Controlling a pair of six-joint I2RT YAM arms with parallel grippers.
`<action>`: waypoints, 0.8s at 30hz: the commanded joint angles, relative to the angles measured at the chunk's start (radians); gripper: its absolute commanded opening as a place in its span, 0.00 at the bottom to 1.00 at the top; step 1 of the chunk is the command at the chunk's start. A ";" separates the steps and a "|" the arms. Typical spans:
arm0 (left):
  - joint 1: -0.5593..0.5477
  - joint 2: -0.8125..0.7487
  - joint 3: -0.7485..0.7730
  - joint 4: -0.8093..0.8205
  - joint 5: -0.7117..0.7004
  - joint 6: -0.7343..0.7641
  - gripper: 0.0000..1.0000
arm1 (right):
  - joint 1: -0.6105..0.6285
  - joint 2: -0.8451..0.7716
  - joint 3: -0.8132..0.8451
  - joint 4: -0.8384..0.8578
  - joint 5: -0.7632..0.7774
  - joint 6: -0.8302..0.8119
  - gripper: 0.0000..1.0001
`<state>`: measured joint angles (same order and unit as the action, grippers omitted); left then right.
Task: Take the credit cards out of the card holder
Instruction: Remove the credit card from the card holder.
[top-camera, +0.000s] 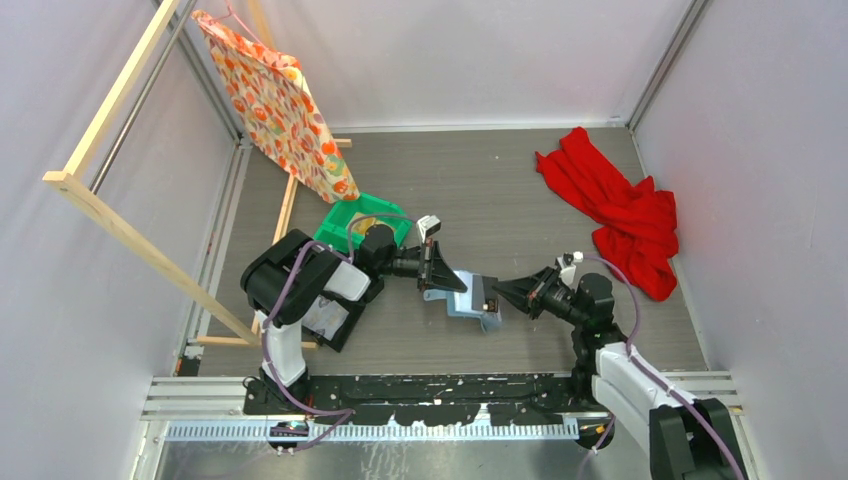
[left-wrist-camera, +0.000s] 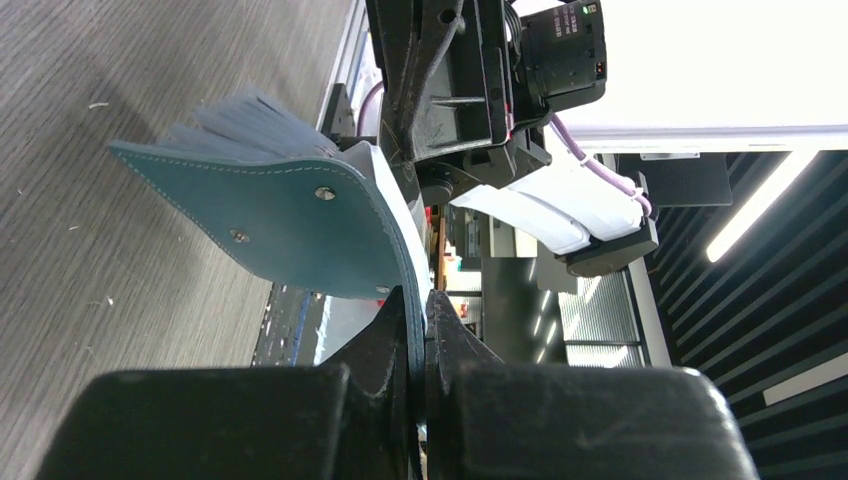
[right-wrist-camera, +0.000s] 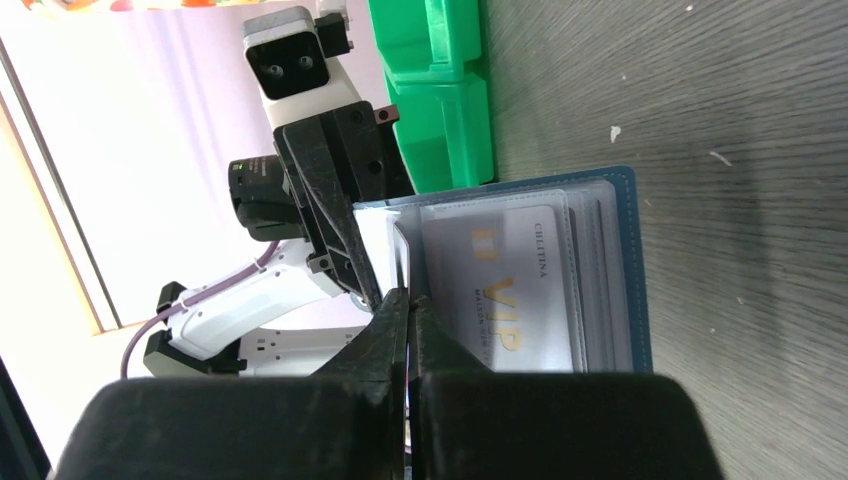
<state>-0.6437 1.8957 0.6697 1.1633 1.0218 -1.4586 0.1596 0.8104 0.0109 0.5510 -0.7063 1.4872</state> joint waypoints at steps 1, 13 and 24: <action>0.017 -0.031 0.025 0.074 0.001 0.012 0.00 | -0.043 -0.058 -0.052 -0.108 -0.071 -0.071 0.01; 0.034 -0.035 0.068 -0.045 0.050 0.067 0.00 | -0.191 -0.183 0.046 -0.382 -0.163 -0.190 0.01; 0.003 0.040 0.265 -0.141 0.067 0.066 0.01 | -0.226 -0.171 0.255 -0.466 -0.209 -0.213 0.01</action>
<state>-0.6216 1.9118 0.8333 1.0466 1.0584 -1.4063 -0.0597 0.6353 0.1764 0.0517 -0.8516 1.2484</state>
